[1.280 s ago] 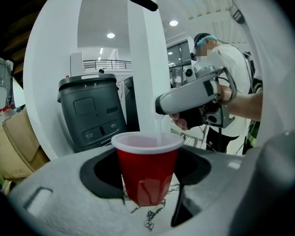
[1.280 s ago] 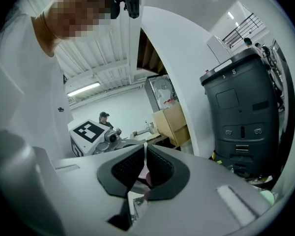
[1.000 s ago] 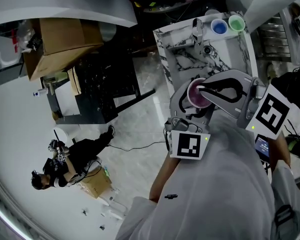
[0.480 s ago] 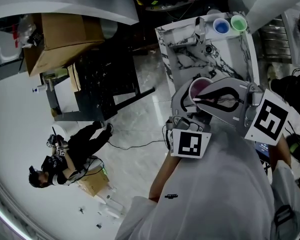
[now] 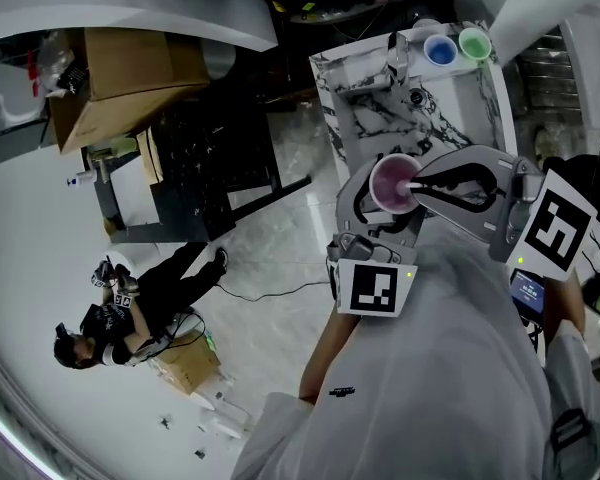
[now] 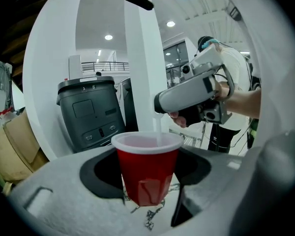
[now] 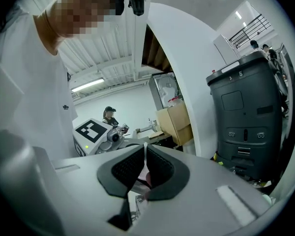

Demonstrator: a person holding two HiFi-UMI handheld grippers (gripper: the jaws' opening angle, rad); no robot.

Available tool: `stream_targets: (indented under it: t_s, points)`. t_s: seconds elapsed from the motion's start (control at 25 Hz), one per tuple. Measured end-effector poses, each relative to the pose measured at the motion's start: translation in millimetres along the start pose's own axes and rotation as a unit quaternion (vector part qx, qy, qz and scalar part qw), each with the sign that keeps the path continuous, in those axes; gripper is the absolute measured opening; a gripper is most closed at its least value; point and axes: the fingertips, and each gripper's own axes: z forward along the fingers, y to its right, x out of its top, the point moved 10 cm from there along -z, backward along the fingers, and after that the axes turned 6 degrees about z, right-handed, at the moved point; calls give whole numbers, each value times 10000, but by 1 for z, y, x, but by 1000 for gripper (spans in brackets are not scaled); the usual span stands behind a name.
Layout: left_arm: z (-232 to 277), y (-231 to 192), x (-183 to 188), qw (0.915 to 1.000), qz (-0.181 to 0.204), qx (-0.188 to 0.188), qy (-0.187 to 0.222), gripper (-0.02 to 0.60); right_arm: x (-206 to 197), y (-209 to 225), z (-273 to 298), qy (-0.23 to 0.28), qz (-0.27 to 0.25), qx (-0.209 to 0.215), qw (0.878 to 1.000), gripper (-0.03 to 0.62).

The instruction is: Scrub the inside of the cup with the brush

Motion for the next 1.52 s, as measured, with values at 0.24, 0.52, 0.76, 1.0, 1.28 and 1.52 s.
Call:
stream_targets:
  t_s: [0.24,0.52,0.76,1.0,1.28,1.52]
  points:
    - [-2,2,3,10000,33,-51,-4,291,5,8,-3,155,-103,-285,9994,23]
    - [-1,7,4,10000,20,-78,-16,291,13,4,3,430,-187,-219,9987,23]
    - [-4,10,6,10000,-52,-47,-55,291,23,-4,6,689,-122,3,9975,21]
    - [-4,12,8,9999,-70,-50,-57,291,25,-12,0,965,198,297,9947,21]
    - [-4,6,7,9999,103,45,30,291,15,-13,-12,762,274,521,9954,21]
    - [-3,10,10,9999,116,-15,25,292,9,-7,-26,377,101,184,9991,21]
